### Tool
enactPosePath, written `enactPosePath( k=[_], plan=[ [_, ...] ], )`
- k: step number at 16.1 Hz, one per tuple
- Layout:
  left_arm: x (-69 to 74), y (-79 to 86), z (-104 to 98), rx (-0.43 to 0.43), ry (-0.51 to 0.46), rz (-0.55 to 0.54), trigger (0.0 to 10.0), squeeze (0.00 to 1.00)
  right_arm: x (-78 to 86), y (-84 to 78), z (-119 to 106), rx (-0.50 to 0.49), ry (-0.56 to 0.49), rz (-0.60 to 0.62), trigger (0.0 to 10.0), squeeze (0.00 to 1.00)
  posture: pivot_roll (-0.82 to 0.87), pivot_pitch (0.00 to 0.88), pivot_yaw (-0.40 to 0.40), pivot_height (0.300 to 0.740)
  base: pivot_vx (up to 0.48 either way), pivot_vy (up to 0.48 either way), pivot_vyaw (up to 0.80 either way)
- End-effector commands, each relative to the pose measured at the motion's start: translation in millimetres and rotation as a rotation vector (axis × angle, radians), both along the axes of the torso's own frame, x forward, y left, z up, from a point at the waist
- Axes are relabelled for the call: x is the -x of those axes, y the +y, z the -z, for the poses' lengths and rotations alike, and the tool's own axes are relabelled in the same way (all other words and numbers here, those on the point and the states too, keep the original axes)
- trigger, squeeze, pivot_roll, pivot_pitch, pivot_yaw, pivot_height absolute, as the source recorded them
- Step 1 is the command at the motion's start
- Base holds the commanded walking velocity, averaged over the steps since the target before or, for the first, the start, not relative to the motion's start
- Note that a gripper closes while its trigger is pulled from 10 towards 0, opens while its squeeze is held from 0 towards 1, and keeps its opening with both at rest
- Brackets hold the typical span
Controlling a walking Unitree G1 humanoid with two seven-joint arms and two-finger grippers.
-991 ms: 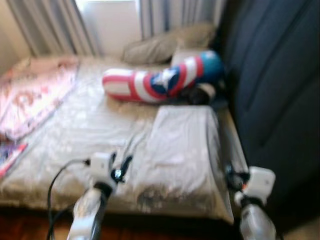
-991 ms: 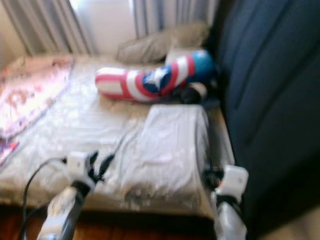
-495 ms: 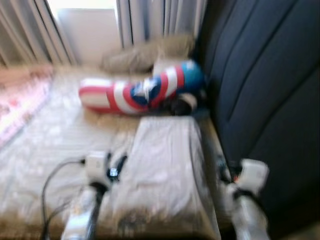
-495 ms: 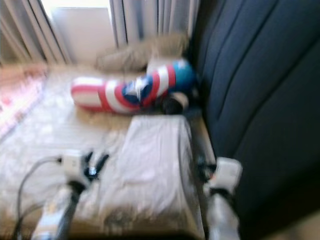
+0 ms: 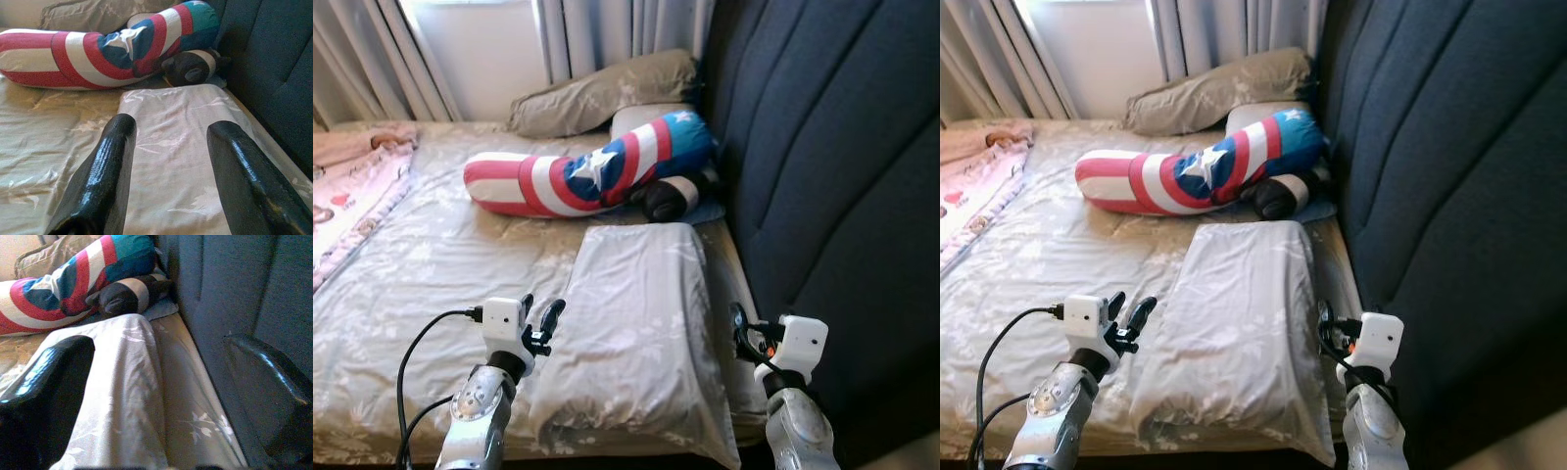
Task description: Clean up the room
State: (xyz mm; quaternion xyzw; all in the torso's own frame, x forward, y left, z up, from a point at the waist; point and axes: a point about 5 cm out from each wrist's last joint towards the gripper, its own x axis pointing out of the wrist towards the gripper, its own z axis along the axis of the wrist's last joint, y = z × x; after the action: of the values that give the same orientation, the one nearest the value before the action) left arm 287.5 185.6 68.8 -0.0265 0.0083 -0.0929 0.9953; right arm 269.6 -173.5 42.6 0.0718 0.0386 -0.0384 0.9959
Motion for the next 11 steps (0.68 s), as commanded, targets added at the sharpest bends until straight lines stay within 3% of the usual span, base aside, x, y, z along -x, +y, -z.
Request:
enactPosePath(
  k=[1, 4, 8, 11],
  plan=[
    [-0.9, 1.0, 0.9, 0.003, 0.014, -0.008, 10.0, 0.0, 0.6, 0.3, 2.6, -0.004, 0.017, -0.008, 10.0, 0.0, -0.03, 0.025, -0.008, 0.738, 0.0, 0.0, 0.0],
    [-1.7, 2.3, 1.4, 0.001, 0.02, -0.021, 10.0, 0.0, 0.1, -0.9, 1.5, 0.025, 0.009, -0.015, 10.0, 0.0, -0.03, 0.03, -0.008, 0.738, 0.0, 0.0, 0.0],
    [-3.1, 2.3, 0.2, 0.003, 0.015, -0.021, 10.0, 0.0, 0.9, -1.4, 2.9, 0.028, 0.02, -0.032, 10.0, 0.0, -0.03, 0.037, -0.008, 0.738, 0.0, 0.0, 0.65],
    [-4.4, -1.3, -0.1, 0.0, 0.016, -0.006, 10.0, 0.0, -0.1, -1.3, 4.6, 0.031, 0.032, -0.029, 10.0, 0.0, -0.03, 0.04, -0.007, 0.738, 0.0, 0.0, 0.0]
  ],
)
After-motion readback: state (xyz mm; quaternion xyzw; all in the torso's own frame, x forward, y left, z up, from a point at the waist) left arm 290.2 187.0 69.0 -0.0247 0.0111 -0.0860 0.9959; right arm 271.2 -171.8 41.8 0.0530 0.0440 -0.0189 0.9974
